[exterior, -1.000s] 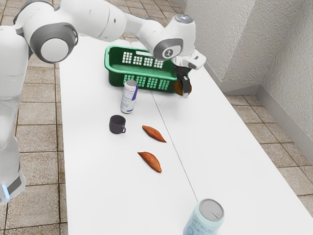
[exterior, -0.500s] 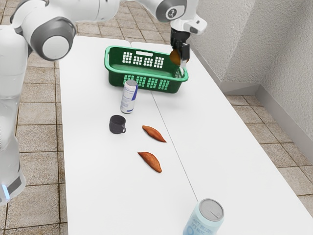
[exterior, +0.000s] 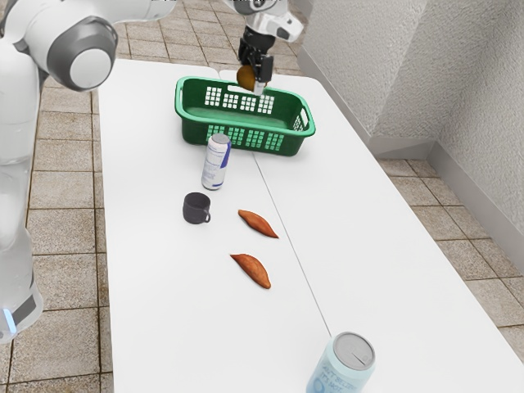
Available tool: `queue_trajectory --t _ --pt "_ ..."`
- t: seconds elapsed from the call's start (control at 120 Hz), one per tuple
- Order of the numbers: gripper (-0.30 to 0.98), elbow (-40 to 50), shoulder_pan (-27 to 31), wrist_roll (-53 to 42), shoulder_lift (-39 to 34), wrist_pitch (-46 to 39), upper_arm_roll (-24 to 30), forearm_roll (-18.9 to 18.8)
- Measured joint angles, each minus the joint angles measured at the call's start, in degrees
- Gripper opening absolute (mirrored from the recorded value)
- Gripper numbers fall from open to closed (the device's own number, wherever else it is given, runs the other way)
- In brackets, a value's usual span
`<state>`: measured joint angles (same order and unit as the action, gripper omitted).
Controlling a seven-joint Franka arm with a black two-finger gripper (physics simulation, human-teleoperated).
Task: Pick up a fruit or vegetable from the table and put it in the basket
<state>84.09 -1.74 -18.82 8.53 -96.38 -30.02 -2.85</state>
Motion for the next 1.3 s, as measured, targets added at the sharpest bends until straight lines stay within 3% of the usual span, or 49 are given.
queue_trajectory --t 0.325,0.55,0.933,1.3 --pt "0.12 16.31 -0.30 -0.02 -4.65 -16.22 -0.27 -1.63" --pt "0.14 20.92 -1.45 1.89 -4.69 -25.93 -0.48 -2.41" --pt "0.14 26.03 -0.69 6.15 -7.44 -33.41 -1.90 -4.95" --pt "0.13 34.19 -1.41 12.33 -7.63 -48.61 -5.51 -6.98"
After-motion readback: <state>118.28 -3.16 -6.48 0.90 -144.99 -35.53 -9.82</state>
